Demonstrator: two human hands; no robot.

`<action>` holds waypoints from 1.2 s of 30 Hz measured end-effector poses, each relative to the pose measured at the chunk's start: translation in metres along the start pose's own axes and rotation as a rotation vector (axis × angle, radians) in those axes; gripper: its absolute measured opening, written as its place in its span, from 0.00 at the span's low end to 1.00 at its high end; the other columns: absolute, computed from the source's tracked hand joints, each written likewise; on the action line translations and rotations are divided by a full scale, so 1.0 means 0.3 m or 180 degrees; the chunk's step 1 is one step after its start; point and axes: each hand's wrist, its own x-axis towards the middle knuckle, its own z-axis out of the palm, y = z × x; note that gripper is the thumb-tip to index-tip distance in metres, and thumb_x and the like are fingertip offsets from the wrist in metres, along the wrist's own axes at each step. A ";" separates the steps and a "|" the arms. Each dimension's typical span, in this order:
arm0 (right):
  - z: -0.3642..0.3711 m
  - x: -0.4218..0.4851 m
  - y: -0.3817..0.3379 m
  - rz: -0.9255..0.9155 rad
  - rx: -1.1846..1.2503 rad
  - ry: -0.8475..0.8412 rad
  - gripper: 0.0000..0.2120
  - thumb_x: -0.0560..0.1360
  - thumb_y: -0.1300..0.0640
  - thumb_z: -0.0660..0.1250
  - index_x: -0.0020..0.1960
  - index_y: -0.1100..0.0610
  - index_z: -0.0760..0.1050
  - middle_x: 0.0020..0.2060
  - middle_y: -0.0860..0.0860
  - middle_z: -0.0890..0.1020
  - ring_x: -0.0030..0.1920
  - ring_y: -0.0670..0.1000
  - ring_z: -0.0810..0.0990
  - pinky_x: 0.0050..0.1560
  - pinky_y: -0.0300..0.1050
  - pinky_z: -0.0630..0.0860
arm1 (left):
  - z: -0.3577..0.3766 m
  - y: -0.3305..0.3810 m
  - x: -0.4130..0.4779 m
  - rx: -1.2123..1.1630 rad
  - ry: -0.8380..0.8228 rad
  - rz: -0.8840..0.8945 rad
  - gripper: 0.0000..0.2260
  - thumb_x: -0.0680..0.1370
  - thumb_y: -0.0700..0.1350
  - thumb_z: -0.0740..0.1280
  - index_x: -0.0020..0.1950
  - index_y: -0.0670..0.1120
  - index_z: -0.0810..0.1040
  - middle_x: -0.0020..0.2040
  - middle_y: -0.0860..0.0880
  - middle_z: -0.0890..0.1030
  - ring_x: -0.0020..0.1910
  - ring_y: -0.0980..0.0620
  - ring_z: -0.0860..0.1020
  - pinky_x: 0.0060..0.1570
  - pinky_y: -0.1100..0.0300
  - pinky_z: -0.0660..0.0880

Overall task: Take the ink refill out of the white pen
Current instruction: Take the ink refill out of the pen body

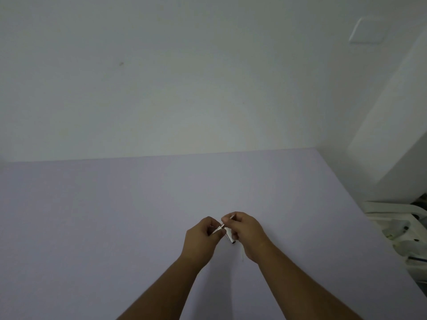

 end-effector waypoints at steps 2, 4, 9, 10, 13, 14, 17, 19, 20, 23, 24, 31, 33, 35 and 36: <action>0.002 0.000 -0.006 -0.0005 -0.0428 0.0179 0.14 0.69 0.47 0.72 0.32 0.54 0.75 0.28 0.49 0.76 0.27 0.47 0.70 0.34 0.43 0.69 | 0.001 0.001 -0.002 -0.0035 0.0010 0.0021 0.05 0.75 0.46 0.69 0.39 0.49 0.77 0.34 0.53 0.76 0.31 0.56 0.71 0.31 0.67 0.67; 0.004 -0.003 -0.013 0.0015 -0.0656 0.0257 0.17 0.68 0.42 0.71 0.33 0.54 0.74 0.28 0.48 0.75 0.28 0.47 0.71 0.34 0.41 0.70 | 0.001 0.001 -0.005 -0.0040 0.0014 0.0017 0.04 0.75 0.45 0.69 0.40 0.48 0.77 0.35 0.52 0.77 0.32 0.56 0.72 0.32 0.66 0.68; -0.004 -0.017 -0.015 -0.0117 -0.0162 -0.0010 0.08 0.71 0.49 0.70 0.38 0.52 0.80 0.34 0.51 0.79 0.33 0.49 0.72 0.36 0.43 0.70 | -0.004 0.007 -0.002 -0.0036 0.0060 -0.0023 0.05 0.74 0.45 0.70 0.39 0.48 0.77 0.34 0.52 0.77 0.31 0.56 0.72 0.31 0.67 0.68; -0.005 -0.017 -0.016 -0.0128 -0.0294 0.0053 0.11 0.70 0.48 0.71 0.35 0.53 0.78 0.31 0.50 0.78 0.31 0.49 0.72 0.34 0.43 0.70 | -0.003 0.008 -0.002 -0.0009 0.0057 -0.0007 0.06 0.74 0.46 0.70 0.38 0.49 0.77 0.34 0.53 0.77 0.31 0.57 0.71 0.31 0.67 0.68; -0.005 -0.017 -0.024 -0.0046 -0.0591 0.0205 0.17 0.69 0.42 0.71 0.33 0.54 0.73 0.29 0.49 0.76 0.27 0.46 0.70 0.31 0.40 0.69 | 0.000 0.011 -0.005 0.0060 0.0061 0.0027 0.08 0.74 0.46 0.70 0.36 0.50 0.75 0.32 0.54 0.76 0.30 0.58 0.70 0.30 0.68 0.66; -0.006 -0.018 -0.024 -0.0042 -0.0485 0.0122 0.15 0.70 0.43 0.71 0.35 0.54 0.75 0.32 0.50 0.76 0.29 0.46 0.71 0.32 0.40 0.69 | -0.001 0.011 -0.004 0.0045 0.0069 0.0018 0.07 0.75 0.46 0.70 0.37 0.50 0.76 0.33 0.53 0.76 0.30 0.58 0.71 0.30 0.68 0.66; -0.013 -0.024 -0.027 -0.0148 -0.0085 -0.0143 0.03 0.72 0.53 0.69 0.42 0.52 0.81 0.38 0.50 0.80 0.34 0.48 0.73 0.35 0.41 0.70 | -0.005 0.015 -0.004 0.0038 0.0088 0.0004 0.06 0.74 0.45 0.70 0.38 0.48 0.77 0.34 0.52 0.77 0.30 0.57 0.71 0.30 0.67 0.67; -0.015 -0.023 -0.030 -0.0120 -0.0351 -0.0031 0.07 0.71 0.51 0.71 0.38 0.54 0.79 0.33 0.50 0.79 0.29 0.47 0.72 0.32 0.40 0.70 | -0.002 0.018 -0.008 0.0114 0.0057 0.0040 0.06 0.74 0.45 0.70 0.38 0.48 0.76 0.34 0.53 0.76 0.31 0.57 0.71 0.31 0.68 0.67; -0.014 -0.022 -0.032 -0.0063 -0.0593 0.0079 0.12 0.70 0.47 0.72 0.35 0.55 0.76 0.30 0.49 0.78 0.26 0.46 0.72 0.31 0.39 0.70 | 0.000 0.019 -0.010 0.0161 0.0046 0.0058 0.06 0.74 0.45 0.70 0.38 0.48 0.76 0.33 0.53 0.76 0.31 0.57 0.71 0.31 0.68 0.67; -0.012 -0.020 -0.028 0.0006 -0.0637 0.0043 0.15 0.69 0.43 0.71 0.36 0.54 0.76 0.31 0.49 0.78 0.30 0.47 0.73 0.34 0.40 0.71 | -0.001 0.016 -0.010 0.0182 0.0062 0.0052 0.06 0.74 0.45 0.70 0.39 0.47 0.76 0.33 0.53 0.76 0.31 0.58 0.70 0.30 0.69 0.66; -0.013 -0.022 -0.024 -0.0012 -0.0377 -0.0085 0.11 0.70 0.46 0.71 0.39 0.54 0.78 0.34 0.49 0.79 0.33 0.48 0.73 0.36 0.41 0.71 | -0.004 0.016 -0.008 0.0182 0.0086 0.0046 0.06 0.74 0.45 0.70 0.39 0.47 0.77 0.34 0.53 0.76 0.31 0.57 0.71 0.30 0.69 0.66; -0.017 -0.023 -0.019 0.0020 -0.0502 0.0036 0.15 0.68 0.44 0.73 0.33 0.54 0.75 0.28 0.47 0.77 0.29 0.47 0.72 0.34 0.40 0.72 | -0.007 0.019 0.000 0.0344 0.0118 0.0144 0.05 0.74 0.46 0.70 0.41 0.45 0.77 0.36 0.51 0.77 0.33 0.56 0.71 0.31 0.71 0.66; -0.023 -0.024 -0.018 -0.0112 -0.0285 -0.0121 0.09 0.69 0.48 0.72 0.37 0.53 0.78 0.34 0.49 0.80 0.35 0.49 0.75 0.38 0.41 0.72 | -0.008 0.017 0.002 0.0321 0.0135 0.0129 0.06 0.73 0.46 0.71 0.41 0.45 0.77 0.36 0.51 0.77 0.32 0.56 0.71 0.29 0.71 0.66; -0.028 -0.027 -0.022 -0.0183 -0.0105 -0.0212 0.03 0.71 0.53 0.71 0.40 0.52 0.81 0.37 0.51 0.81 0.38 0.50 0.76 0.40 0.43 0.72 | -0.010 0.020 0.004 0.0304 0.0138 0.0129 0.05 0.73 0.46 0.71 0.39 0.47 0.77 0.35 0.52 0.77 0.31 0.58 0.71 0.27 0.72 0.68; -0.030 -0.028 -0.025 -0.0172 -0.0139 -0.0178 0.05 0.71 0.53 0.72 0.38 0.53 0.81 0.35 0.51 0.81 0.36 0.50 0.76 0.39 0.43 0.73 | -0.010 0.022 0.005 0.0313 0.0134 0.0145 0.06 0.73 0.46 0.71 0.39 0.48 0.76 0.35 0.52 0.77 0.31 0.58 0.71 0.27 0.73 0.68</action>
